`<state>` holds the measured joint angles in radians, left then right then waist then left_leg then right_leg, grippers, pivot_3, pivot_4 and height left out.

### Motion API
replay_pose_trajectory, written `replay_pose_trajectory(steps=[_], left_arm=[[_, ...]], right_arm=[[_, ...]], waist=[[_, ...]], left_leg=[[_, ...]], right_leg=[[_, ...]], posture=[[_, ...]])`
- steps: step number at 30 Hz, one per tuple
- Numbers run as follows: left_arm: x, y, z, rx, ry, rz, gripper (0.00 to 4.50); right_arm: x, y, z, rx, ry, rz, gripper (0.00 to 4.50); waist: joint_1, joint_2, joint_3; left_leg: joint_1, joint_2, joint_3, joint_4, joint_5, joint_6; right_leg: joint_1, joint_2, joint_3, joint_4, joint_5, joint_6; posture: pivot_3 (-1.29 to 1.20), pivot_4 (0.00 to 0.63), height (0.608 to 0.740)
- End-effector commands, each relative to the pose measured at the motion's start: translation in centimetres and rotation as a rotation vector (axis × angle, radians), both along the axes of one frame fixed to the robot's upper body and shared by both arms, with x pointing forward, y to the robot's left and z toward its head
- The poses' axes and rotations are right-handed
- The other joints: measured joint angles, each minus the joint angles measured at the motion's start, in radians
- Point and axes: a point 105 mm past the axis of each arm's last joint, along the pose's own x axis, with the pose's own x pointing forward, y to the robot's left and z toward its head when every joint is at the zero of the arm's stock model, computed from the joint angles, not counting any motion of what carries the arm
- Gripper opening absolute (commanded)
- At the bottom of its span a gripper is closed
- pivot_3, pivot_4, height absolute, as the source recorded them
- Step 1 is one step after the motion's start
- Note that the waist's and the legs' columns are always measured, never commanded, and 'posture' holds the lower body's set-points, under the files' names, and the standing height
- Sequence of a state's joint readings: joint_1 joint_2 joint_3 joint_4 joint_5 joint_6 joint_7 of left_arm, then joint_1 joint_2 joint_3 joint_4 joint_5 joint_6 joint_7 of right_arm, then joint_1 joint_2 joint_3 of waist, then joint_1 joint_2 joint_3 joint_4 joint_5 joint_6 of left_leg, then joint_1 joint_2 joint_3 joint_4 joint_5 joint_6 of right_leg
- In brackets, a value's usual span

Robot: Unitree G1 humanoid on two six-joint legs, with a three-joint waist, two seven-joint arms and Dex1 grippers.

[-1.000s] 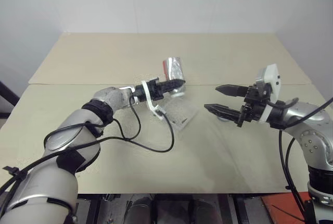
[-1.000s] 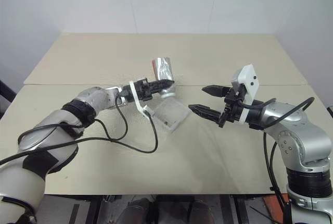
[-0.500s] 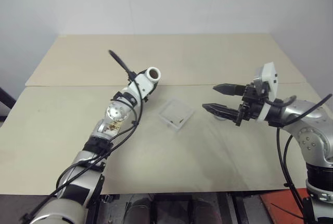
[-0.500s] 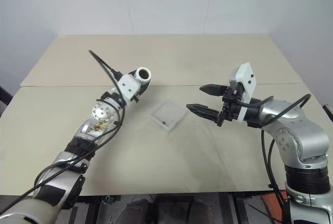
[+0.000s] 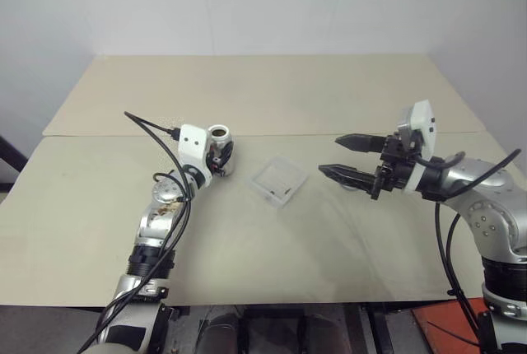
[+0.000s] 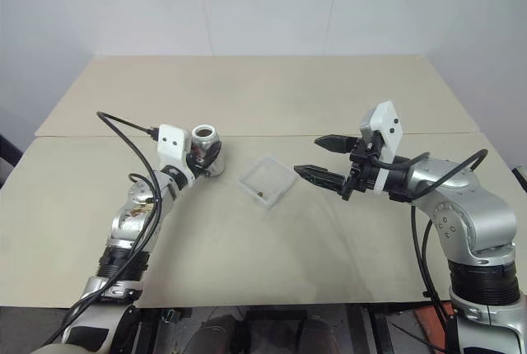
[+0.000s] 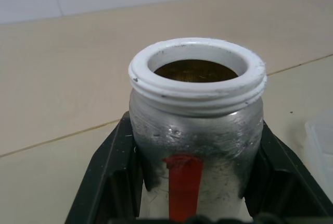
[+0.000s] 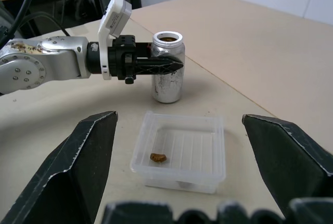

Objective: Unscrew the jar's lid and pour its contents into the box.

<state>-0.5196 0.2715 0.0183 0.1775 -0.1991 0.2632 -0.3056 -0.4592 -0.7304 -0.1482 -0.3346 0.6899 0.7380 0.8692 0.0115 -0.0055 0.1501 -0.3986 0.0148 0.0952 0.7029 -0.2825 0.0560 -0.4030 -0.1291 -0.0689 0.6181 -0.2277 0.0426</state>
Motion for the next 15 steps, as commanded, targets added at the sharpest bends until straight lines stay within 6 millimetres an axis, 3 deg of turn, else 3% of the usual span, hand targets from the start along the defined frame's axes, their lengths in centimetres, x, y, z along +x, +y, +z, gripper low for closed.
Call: replay_pose_trajectory(steps=[1,6,15], left_arm=[[-0.6,-0.1,-0.1,0.016,-0.019,-0.012,2.93],[-1.2,0.1,-0.3,0.044,-0.027,-0.015,4.48],[-5.4,2.0,0.6,0.107,-0.014,-0.107,4.48]], right_arm=[[-0.5,0.3,1.2,0.011,-0.060,0.018,4.50],[-0.6,0.4,1.3,0.013,-0.065,0.019,4.50],[-1.0,0.1,0.8,-0.004,-0.056,0.028,4.50]], waist=[[0.000,0.000,0.000],[0.001,0.000,0.000],[-0.001,0.000,0.000]], left_leg=[[0.000,0.000,0.000,0.000,0.000,0.000],[0.000,0.000,0.000,0.000,0.000,0.000],[0.000,0.002,0.000,-0.002,0.000,0.000]], right_leg=[[0.000,0.000,0.000,0.000,0.000,0.000],[0.000,0.000,0.000,0.000,0.000,0.000],[-0.001,0.000,0.001,-0.001,0.000,0.000]], posture=[[0.00,0.150,0.740],[0.00,0.150,0.740],[0.00,0.150,0.740]])
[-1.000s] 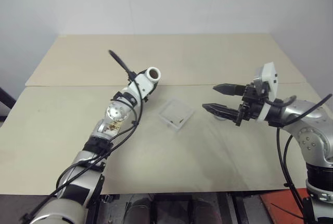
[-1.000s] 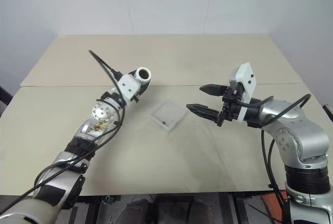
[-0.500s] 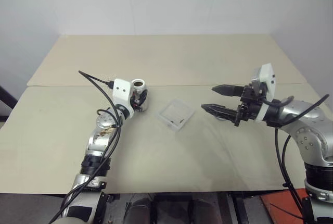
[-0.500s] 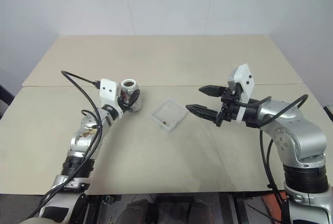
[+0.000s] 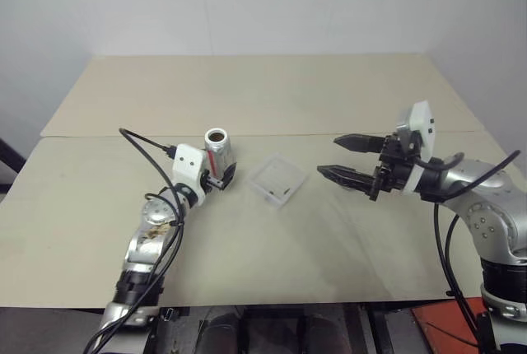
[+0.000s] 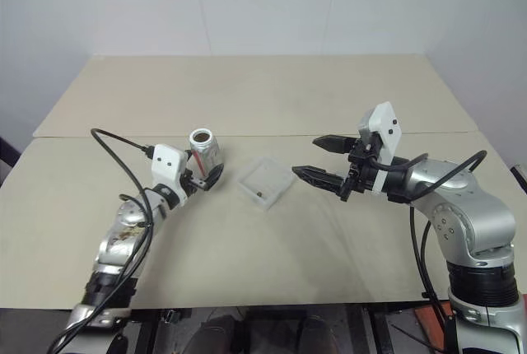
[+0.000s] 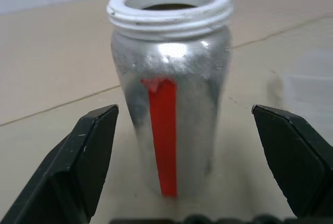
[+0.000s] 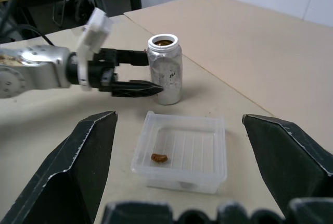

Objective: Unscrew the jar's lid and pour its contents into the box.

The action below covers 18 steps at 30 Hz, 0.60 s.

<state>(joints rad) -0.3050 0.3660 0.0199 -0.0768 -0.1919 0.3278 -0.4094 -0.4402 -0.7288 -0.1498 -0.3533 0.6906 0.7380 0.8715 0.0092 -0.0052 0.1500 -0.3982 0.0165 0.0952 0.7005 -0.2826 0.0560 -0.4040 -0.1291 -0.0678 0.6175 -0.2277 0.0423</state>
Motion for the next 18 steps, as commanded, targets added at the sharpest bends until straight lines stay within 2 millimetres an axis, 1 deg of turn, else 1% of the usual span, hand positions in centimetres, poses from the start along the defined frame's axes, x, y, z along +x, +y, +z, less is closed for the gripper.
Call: replay_pose_trajectory(steps=[1,2,5,9,11,13,15,18], left_arm=[[-1.8,1.1,2.6,-0.008,-0.025,-0.041,4.48],[-2.2,1.5,2.8,-0.010,-0.013,-0.045,4.48],[-4.3,3.0,4.2,0.017,0.000,-0.110,4.48],[-8.2,4.0,7.7,0.061,-0.011,-0.390,4.48],[-9.6,4.2,9.1,0.091,-0.029,-0.515,4.48],[-10.3,4.5,9.9,0.113,-0.041,-0.583,4.48],[-10.4,4.8,10.7,0.116,-0.038,-0.615,4.48],[-10.7,5.2,10.7,0.157,-0.015,-0.672,4.48]], right_arm=[[-0.7,-0.2,1.0,-0.009,-0.057,0.018,4.50],[-0.7,-0.2,0.9,-0.015,-0.056,0.016,4.50],[-0.8,-0.6,0.8,-0.020,-0.050,0.017,4.50],[-1.0,-1.7,0.2,-0.064,-0.041,0.012,4.50],[-1.1,-2.2,0.1,-0.074,-0.036,0.013,4.50],[-1.1,-2.5,0.0,-0.085,-0.033,0.012,4.50],[-1.1,-2.8,0.0,-0.096,-0.033,0.008,4.50],[-1.2,-3.3,0.1,-0.112,-0.037,0.004,4.50]], waist=[[0.001,0.000,0.000],[0.001,0.000,0.000],[0.000,0.000,0.000],[0.002,0.000,0.000],[0.003,0.001,0.000],[0.003,0.001,-0.001],[0.003,0.001,-0.001],[0.001,0.001,-0.001]], left_leg=[[0.000,0.000,0.000,0.000,0.000,0.000],[0.000,0.000,0.000,0.000,0.000,0.000],[0.000,0.001,-0.001,0.000,0.000,0.000],[0.000,0.001,0.000,-0.001,0.000,0.000],[0.000,0.001,0.000,-0.001,0.000,0.000],[0.001,0.000,0.000,-0.001,0.000,0.000],[0.002,0.000,0.000,-0.001,0.000,0.000],[0.002,0.000,0.000,-0.001,0.000,0.000]], right_leg=[[0.000,0.000,0.000,0.000,0.000,0.000],[0.000,0.000,0.000,0.000,0.000,0.000],[0.000,0.000,0.000,0.000,0.000,0.000],[0.000,0.000,0.001,0.000,0.000,0.000],[0.000,0.000,0.000,-0.001,0.000,-0.001],[0.001,0.000,0.000,-0.003,0.000,-0.001],[0.001,0.000,0.000,-0.003,0.000,-0.001],[0.001,0.000,0.000,-0.003,0.000,-0.001]], posture=[[0.00,0.150,0.740],[0.00,0.150,0.740],[0.00,0.150,0.740],[0.00,0.150,0.740],[0.00,0.150,0.740],[0.00,0.150,0.740],[0.00,0.150,0.740],[0.00,0.150,0.740]])
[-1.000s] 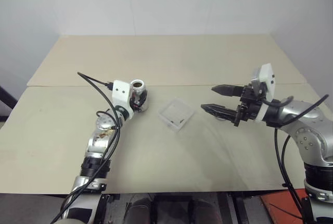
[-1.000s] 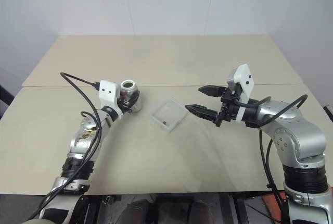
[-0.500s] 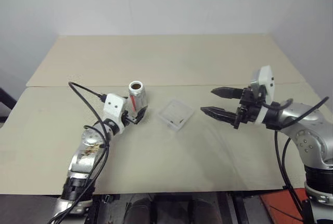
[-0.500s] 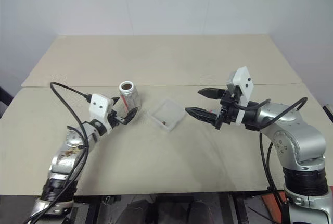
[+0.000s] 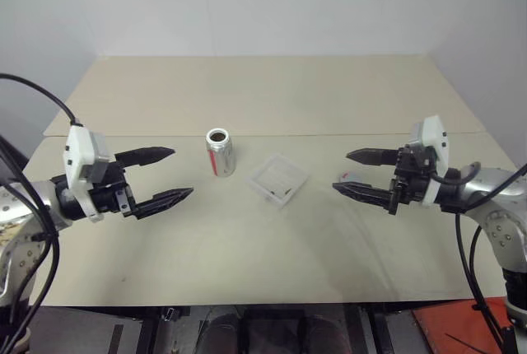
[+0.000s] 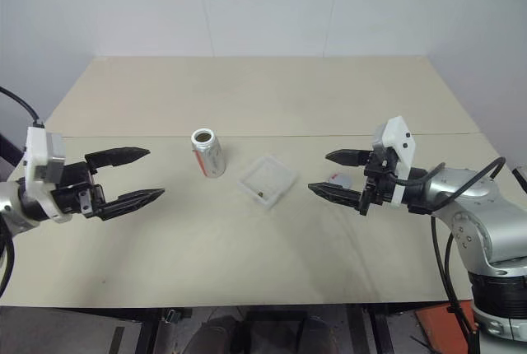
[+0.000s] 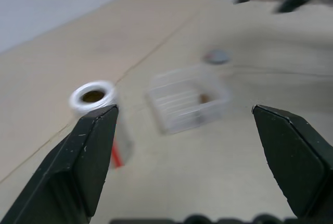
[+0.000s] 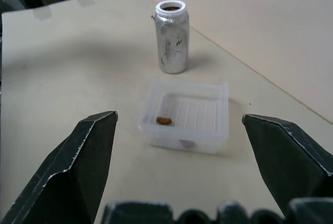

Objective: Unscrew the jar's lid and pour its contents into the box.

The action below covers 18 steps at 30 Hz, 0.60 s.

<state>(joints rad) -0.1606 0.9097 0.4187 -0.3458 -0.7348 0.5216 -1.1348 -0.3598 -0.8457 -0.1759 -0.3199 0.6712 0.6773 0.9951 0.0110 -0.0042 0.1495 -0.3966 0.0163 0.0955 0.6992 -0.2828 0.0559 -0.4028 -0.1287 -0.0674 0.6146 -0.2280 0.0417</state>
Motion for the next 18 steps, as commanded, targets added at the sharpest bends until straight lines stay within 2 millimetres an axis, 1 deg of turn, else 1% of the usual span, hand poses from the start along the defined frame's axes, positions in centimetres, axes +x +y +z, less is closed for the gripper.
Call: replay_pose_trajectory(steps=[1,6,18], left_arm=[[-0.57,0.50,0.88,0.053,-0.038,-0.069,4.48],[0.10,0.58,0.79,0.064,-0.050,-0.088,4.48],[-0.08,-0.12,0.64,0.023,-0.035,-0.127,4.48]], right_arm=[[-0.26,-0.99,1.27,-0.017,-0.067,-0.011,4.50],[-0.49,-1.27,1.39,-0.044,-0.073,0.001,4.50],[-1.15,-1.61,1.39,-0.069,-0.070,-0.006,4.50]], waist=[[-0.001,0.000,0.000],[-0.001,0.000,0.000],[0.000,0.000,0.000]], left_leg=[[0.000,0.000,0.001,0.000,0.000,0.000],[0.000,0.000,0.001,-0.002,0.000,0.000],[0.000,0.000,0.001,-0.002,0.000,0.000]], right_leg=[[0.000,0.000,0.000,0.000,0.000,0.000],[0.000,0.001,0.000,0.000,0.000,0.000],[-0.001,0.001,0.001,0.000,0.000,0.000]], posture=[[0.00,0.150,0.740],[0.00,0.150,0.740],[0.00,0.150,0.740]])
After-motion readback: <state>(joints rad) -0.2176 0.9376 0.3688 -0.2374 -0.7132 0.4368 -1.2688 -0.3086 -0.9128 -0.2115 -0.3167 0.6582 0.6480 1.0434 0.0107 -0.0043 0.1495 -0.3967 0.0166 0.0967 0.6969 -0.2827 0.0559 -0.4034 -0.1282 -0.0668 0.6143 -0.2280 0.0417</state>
